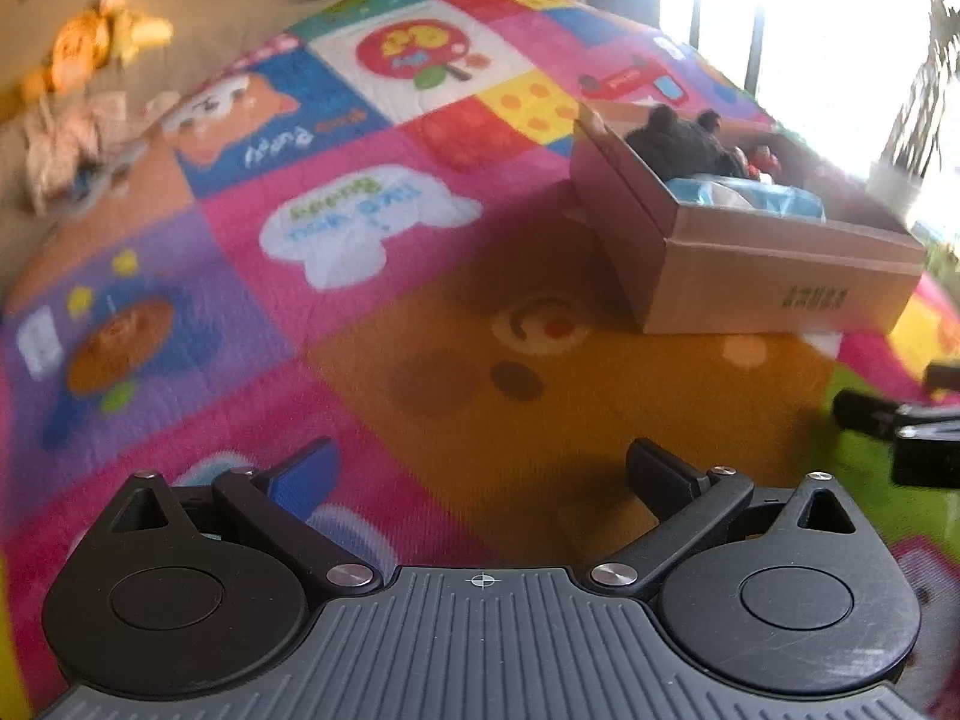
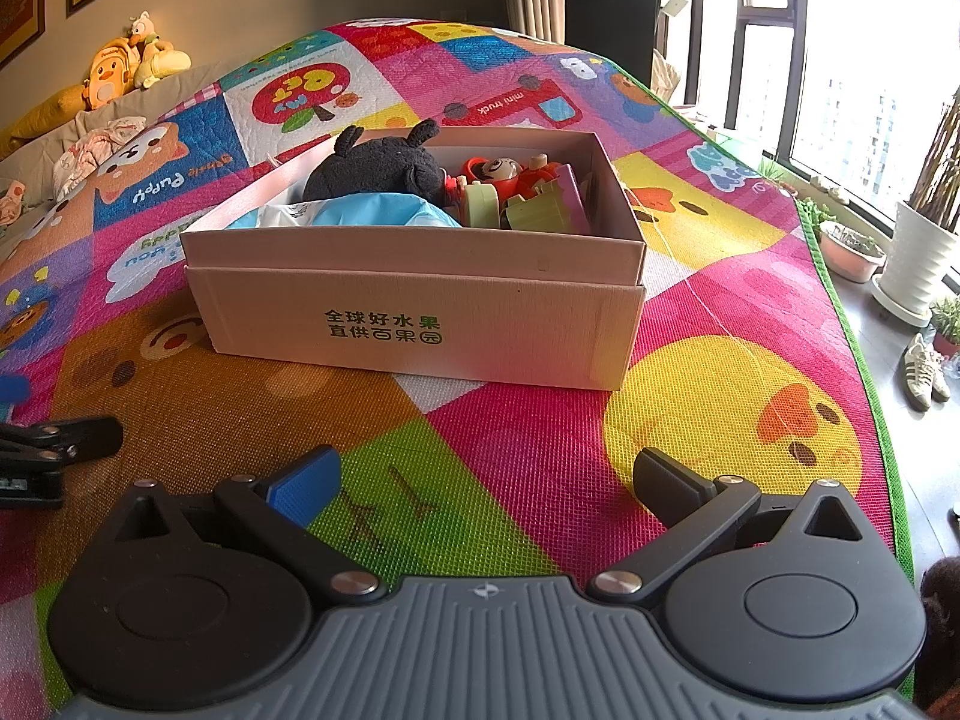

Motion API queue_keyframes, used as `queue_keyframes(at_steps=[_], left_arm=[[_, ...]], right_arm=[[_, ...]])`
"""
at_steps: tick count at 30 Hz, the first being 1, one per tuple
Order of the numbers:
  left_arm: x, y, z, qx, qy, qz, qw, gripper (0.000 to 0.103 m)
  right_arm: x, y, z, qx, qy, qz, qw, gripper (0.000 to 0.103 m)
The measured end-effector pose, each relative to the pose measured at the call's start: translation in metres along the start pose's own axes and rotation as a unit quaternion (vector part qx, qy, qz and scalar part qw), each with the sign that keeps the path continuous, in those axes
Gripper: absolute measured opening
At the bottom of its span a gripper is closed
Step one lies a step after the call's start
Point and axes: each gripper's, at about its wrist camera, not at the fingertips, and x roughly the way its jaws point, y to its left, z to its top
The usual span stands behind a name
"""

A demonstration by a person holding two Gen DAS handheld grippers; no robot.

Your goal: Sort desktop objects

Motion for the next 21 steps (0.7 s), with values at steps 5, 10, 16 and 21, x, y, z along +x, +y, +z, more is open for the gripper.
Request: queue_keyframes(at_steps=[5,10,16,21], left_arm=[[0.0002,-0.0032,-0.0017,0.004,0.000,0.004,1.0000,0.103],[0.0004,-0.0012,-0.0017,0.003,-0.003,0.003,1.0000,0.103],[0.0006,-0.0009,-0.0033,0.004,-0.009,0.001,0.9999,0.103],[0.0004,-0.0013,-0.0037,0.004,-0.010,0.000,0.9999,0.103]], right_arm=[[0.0001,0.0004,0.0004,0.000,0.000,0.000,1.000,0.103],[-0.0001,0.0001,0.0000,-0.001,0.000,0.000,1.000,0.103],[0.0000,0.0005,0.0004,0.000,0.000,0.000,1.000,0.103],[0.0000,0.0005,0.0005,0.000,0.000,0.000,1.000,0.103]])
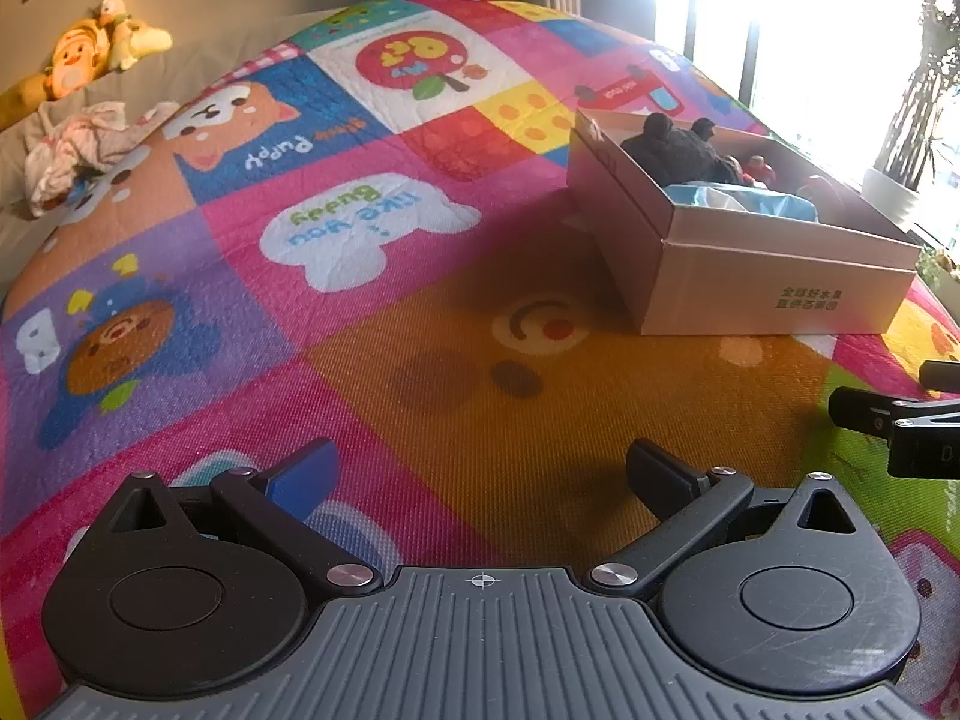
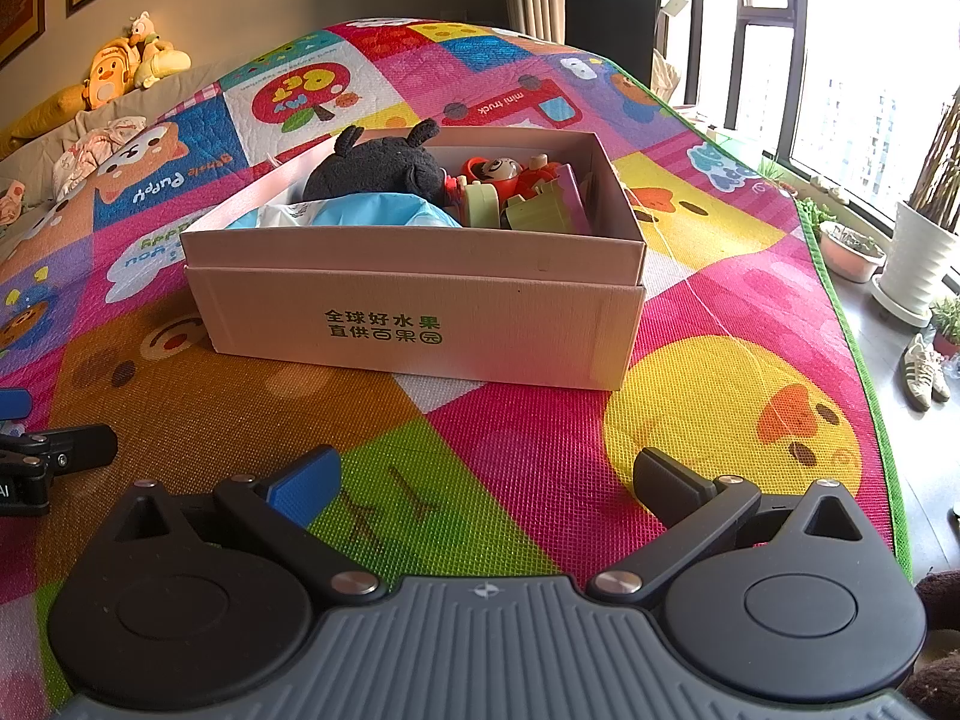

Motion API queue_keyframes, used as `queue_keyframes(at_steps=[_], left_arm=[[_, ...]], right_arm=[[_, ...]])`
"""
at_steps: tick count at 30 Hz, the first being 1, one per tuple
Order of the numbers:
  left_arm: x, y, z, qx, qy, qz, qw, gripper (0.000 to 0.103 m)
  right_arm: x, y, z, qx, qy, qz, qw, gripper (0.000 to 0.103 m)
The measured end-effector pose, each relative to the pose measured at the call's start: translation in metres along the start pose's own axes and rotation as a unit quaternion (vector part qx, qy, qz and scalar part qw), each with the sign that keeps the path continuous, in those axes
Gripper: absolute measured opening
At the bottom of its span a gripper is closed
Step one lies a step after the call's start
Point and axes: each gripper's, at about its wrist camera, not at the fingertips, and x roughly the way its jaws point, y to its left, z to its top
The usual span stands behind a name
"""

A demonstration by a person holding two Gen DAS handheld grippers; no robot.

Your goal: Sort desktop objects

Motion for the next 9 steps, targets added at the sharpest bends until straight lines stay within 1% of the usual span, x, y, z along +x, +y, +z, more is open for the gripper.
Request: queue_keyframes(at_steps=[3,7,9], left_arm=[[-0.0001,0.0002,-0.0001,0.000,0.000,0.000,1.0000,0.103],[-0.0012,0.0033,-0.0003,-0.009,-0.004,-0.010,0.9999,0.103],[-0.0006,0.0019,0.0001,-0.004,-0.002,-0.008,1.0000,0.103]], right_arm=[[0.0001,0.0000,0.0000,0.000,0.000,0.000,1.000,0.103],[0.0001,0.0000,0.0000,0.000,0.000,0.000,1.000,0.103],[0.0002,0.0001,0.0001,0.000,0.000,0.000,1.000,0.103]])
